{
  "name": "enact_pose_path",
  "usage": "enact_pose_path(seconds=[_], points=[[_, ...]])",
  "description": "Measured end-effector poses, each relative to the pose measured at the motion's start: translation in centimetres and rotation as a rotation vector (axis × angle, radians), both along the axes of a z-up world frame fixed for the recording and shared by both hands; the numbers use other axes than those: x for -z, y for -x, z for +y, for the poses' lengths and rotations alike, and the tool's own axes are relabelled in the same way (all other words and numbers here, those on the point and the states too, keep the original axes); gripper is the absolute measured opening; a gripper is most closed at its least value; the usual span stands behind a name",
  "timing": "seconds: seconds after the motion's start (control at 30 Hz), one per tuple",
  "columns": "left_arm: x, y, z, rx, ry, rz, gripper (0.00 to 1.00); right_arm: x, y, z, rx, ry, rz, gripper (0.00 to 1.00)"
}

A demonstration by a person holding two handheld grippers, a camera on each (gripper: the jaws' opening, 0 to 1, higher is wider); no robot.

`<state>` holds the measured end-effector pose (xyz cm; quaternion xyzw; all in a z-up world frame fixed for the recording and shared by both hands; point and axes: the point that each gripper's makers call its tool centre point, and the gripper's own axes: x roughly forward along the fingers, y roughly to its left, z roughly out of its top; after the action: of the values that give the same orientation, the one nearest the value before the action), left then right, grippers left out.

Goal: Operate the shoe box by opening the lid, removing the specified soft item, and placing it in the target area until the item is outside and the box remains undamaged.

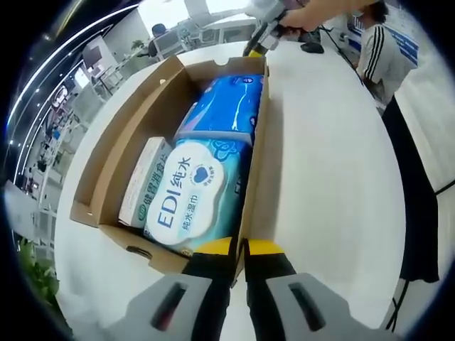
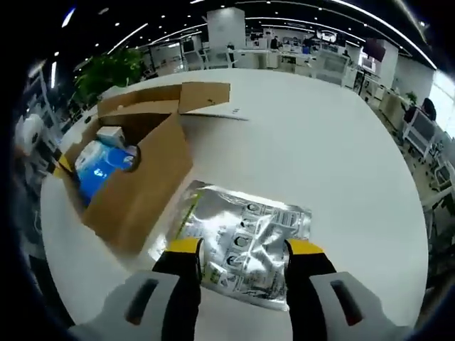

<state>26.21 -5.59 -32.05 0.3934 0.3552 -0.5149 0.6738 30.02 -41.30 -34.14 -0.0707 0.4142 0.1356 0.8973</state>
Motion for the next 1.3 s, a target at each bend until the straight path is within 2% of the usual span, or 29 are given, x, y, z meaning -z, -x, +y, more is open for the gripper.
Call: enact_pose_path(seconds=[0.13,0.17,0.3,0.4,0.47,0.7,0.9,1.3], points=[[0.0,0.0,0.0,-0.001,-0.002,0.004,0.04,0.5,-0.2,0.4,-0.006,0.009,-0.008,0.55],[0.1,0.0,0.0,-0.007,-0.006,0.012,0.04,1.2,-0.3,0.3,-0.001,0.018,0.004,0.55],[0.1,0.1,0.0,-0.013,-0.011,0.017,0.04,1.9,0.1,0.2,0.027,0.002,0.013,0.54],[0.1,0.1,0.0,-0.020,-0.007,0.019,0.04,2.5,0.6,0.0,0.032,0.023,0.015,0.55],[0.1,0.1,0.1,-0.018,-0.009,0.020,0.04,2.7,0.6,-0.1,0.083,-0.018,0.020,0.54],[0.1,0.1,0.1,-0.016,-0.009,0.019,0.04,2.7,0.8,0.1,0.086,0.008,-0.004,0.54],[0.1,0.1,0.1,0.000,-0.009,0.018,0.04,2.7,1.0,0.0,0.117,0.006,0.003,0.54],[0.1,0.1,0.1,-0.002,-0.011,0.022,0.04,2.7,1.4,0.2,0.093,0.008,0.014,0.54]])
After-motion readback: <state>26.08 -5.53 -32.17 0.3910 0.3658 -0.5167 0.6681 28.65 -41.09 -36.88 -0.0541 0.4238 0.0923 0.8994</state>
